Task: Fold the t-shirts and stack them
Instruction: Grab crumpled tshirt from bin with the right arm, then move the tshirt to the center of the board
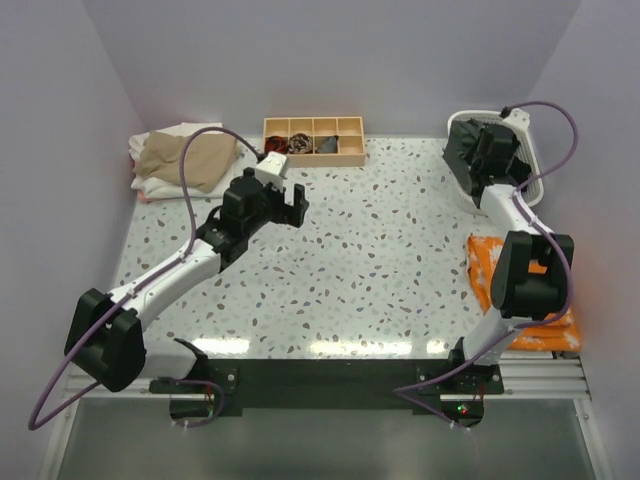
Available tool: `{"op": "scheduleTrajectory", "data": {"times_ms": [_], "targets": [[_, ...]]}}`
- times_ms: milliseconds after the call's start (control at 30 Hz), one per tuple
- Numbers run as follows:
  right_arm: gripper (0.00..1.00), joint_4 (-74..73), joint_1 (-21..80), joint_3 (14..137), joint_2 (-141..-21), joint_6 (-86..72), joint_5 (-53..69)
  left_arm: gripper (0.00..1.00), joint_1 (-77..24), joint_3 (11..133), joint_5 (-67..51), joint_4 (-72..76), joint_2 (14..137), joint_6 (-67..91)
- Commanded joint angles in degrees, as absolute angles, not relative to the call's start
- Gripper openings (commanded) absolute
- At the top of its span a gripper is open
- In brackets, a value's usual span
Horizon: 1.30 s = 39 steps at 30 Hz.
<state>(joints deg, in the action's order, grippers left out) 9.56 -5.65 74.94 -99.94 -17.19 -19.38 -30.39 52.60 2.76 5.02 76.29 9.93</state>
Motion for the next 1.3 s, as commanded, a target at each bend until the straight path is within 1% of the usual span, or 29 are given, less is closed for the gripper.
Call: {"op": "scheduleTrajectory", "data": {"times_ms": [0,100,133,267,367,400,467,533,567,700,767,800,833,867,900,933,967,1033,1067,1100,1167,1267], "targets": [[0.00,16.87,-3.52,68.04,-92.57,-19.51,-10.91,1.00,-30.23,51.59,2.02,5.63,73.39,10.99],[0.00,17.05,-1.50,64.26,-88.52,-18.20,-5.47,1.00,-30.23,50.80,2.46,5.63,72.16,11.60],[0.00,16.35,-0.71,63.38,-85.46,-17.85,-3.36,1.00,-30.23,50.10,3.51,5.63,71.46,12.12],[0.00,11.88,3.51,62.31,-78.50,-16.00,5.59,1.00,-30.23,49.22,5.10,5.10,70.40,13.09],[0.00,4.86,7.37,64.16,-74.81,-15.04,10.88,1.00,-30.23,49.31,4.92,4.31,70.22,13.62],[0.00,0.57,10.08,64.51,-73.92,-14.59,11.59,1.00,-30.23,49.57,4.92,3.96,70.31,13.97],[0.00,-3.15,12.64,64.43,-70.60,-14.15,12.04,1.00,-30.23,49.66,5.01,2.90,69.87,14.50],[0.01,-6.58,15.55,62.42,-67.95,-14.59,13.71,1.00,-30.15,49.31,6.06,1.76,68.74,15.38],[0.02,-7.29,16.25,61.45,-65.33,-15.81,14.32,1.00,-30.23,49.05,6.15,1.41,68.30,15.47],[0.06,-8.62,19.94,54.95,-60.83,-19.51,18.97,1.00,-30.23,47.90,6.41,-1.74,64.96,16.43],[0.09,-9.31,21.09,51.43,-60.73,-20.12,21.09,1.00,-30.23,46.59,6.94,-2.11,63.55,16.79],[0.13,-9.40,21.62,50.46,-62.21,-20.21,22.57,1.00,-30.23,46.23,7.20,-2.28,62.33,17.05],[0.23,-9.23,21.71,48.88,-63.62,-19.95,24.41,1.00,-30.23,45.53,7.56,-2.29,61.71,17.14],[0.53,-10.27,21.80,48.95,-65.29,-18.91,25.48,1.00,-30.23,45.35,7.82,-2.29,61.35,17.14],[0.57,-14.55,21.88,49.65,-67.22,-18.03,24.18,1.00,-30.23,45.26,7.82,-2.29,61.09,17.14],[0.57,-15.98,21.88,50.18,-69.41,-17.32,22.78,1.00,-30.23,45.26,7.65,-2.63,60.74,17.05],[0.60,-17.39,21.88,50.36,-69.78,-16.44,17.02,1.00,-30.23,45.52,7.56,-2.81,60.82,16.96],[0.67,-18.63,21.88,49.22,-67.00,-16.44,11.98,1.00,-30.23,46.23,7.47,-3.69,61.26,16.61],[0.73,-18.72,21.88,48.78,-65.67,-16.44,8.21,1.00,-30.23,46.40,7.47,-3.95,61.43,16.44],[0.75,-19.59,21.97,48.26,-64.44,-16.70,5.74,1.00,-30.23,46.49,7.12,-4.13,61.96,16.09],[0.78,-20.74,21.88,47.82,-61.19,-16.87,2.56,1.00,-30.23,46.50,6.68,-4.04,62.58,15.73],[0.80,-24.16,21.88,47.37,-60.29,-17.05,-1.14,1.00,-30.23,46.32,3.88,-2.90,64.59,14.86]]}}
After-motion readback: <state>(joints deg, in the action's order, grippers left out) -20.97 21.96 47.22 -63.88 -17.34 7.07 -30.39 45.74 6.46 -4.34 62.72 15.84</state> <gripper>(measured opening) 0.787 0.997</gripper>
